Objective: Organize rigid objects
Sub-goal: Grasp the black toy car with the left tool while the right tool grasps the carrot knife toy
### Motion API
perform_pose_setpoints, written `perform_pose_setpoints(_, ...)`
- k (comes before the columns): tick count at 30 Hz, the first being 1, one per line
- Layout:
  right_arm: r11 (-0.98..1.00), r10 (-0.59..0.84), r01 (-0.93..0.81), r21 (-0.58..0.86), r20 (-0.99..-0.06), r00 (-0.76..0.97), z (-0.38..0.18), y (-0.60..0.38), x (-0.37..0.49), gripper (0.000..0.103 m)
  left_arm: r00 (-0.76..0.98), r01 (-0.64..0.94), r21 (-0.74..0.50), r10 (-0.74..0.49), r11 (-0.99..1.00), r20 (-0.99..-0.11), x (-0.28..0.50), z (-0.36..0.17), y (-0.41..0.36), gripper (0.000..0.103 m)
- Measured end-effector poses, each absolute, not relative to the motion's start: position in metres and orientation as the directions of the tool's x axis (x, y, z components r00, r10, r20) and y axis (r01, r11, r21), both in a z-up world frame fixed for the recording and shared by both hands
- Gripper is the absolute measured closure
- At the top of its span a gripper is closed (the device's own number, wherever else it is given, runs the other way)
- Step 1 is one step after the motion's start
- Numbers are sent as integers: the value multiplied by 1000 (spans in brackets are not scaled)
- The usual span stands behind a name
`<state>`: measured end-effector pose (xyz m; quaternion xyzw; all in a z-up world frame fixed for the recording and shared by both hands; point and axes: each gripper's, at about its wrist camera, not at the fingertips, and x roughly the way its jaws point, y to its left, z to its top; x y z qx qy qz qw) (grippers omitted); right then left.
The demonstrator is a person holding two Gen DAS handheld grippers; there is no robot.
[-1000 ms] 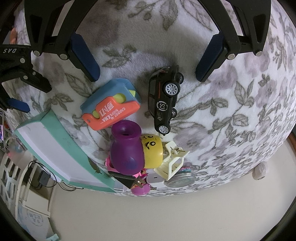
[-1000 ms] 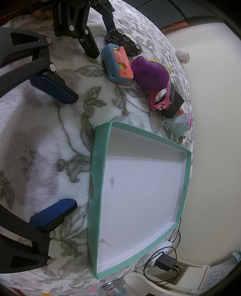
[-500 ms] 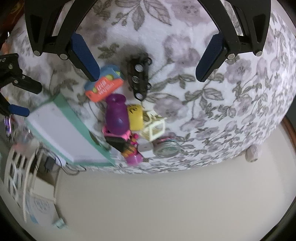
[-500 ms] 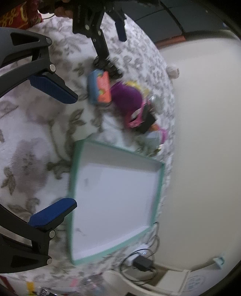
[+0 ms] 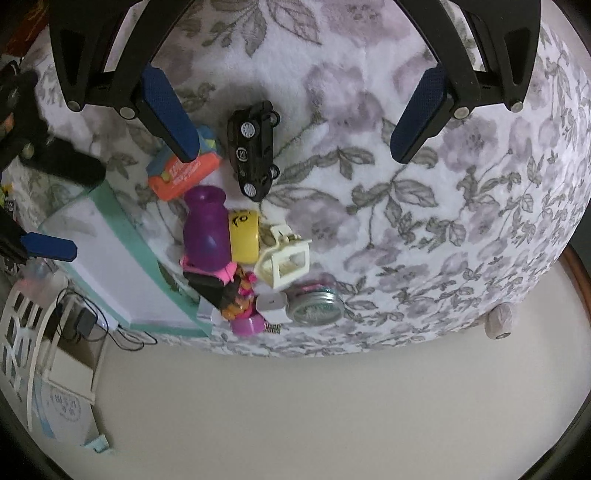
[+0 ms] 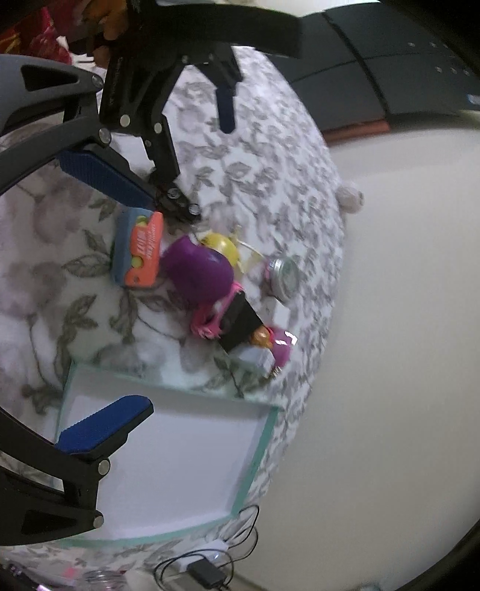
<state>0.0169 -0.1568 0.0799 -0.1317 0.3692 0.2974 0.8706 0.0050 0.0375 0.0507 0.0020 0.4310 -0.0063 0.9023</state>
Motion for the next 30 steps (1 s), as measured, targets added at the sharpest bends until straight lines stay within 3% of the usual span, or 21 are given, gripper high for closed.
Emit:
perform_pose_setpoints(4, 782, 402, -623, -26, -742, 536, 68, -152, 15, 0, 615, 21, 7, -7, 1000, -789, 10, 40, 34, 3)
perform_pose_setpoints(7, 789, 401, -614, -14, -746, 532, 65, -154, 18, 0, 595, 31, -2, -20, 1000, -804, 15, 32, 31, 20)
perform_pose_setpoints(10, 790, 398, -613, -3, -758, 517, 60, -154, 20, 0, 581, 36, -5, -26, 999, -813, 18, 25, 29, 22)
perform_pose_setpoints(13, 785, 399, -620, 5, -770, 498, 55, -151, 21, 0, 571, 45, -14, -37, 999, -820, 19, 21, 27, 40)
perform_pose_setpoints(19, 747, 401, -664, -32, -775, 488, 49, -133, 13, 0, 563, 38, -43, -57, 998, -825, 21, 18, 30, 53)
perform_pose_setpoints(30, 717, 383, -696, -52, -804, 454, 21, -106, 18, 5, 569, 36, -99, -102, 994, -816, 21, 20, 39, 58)
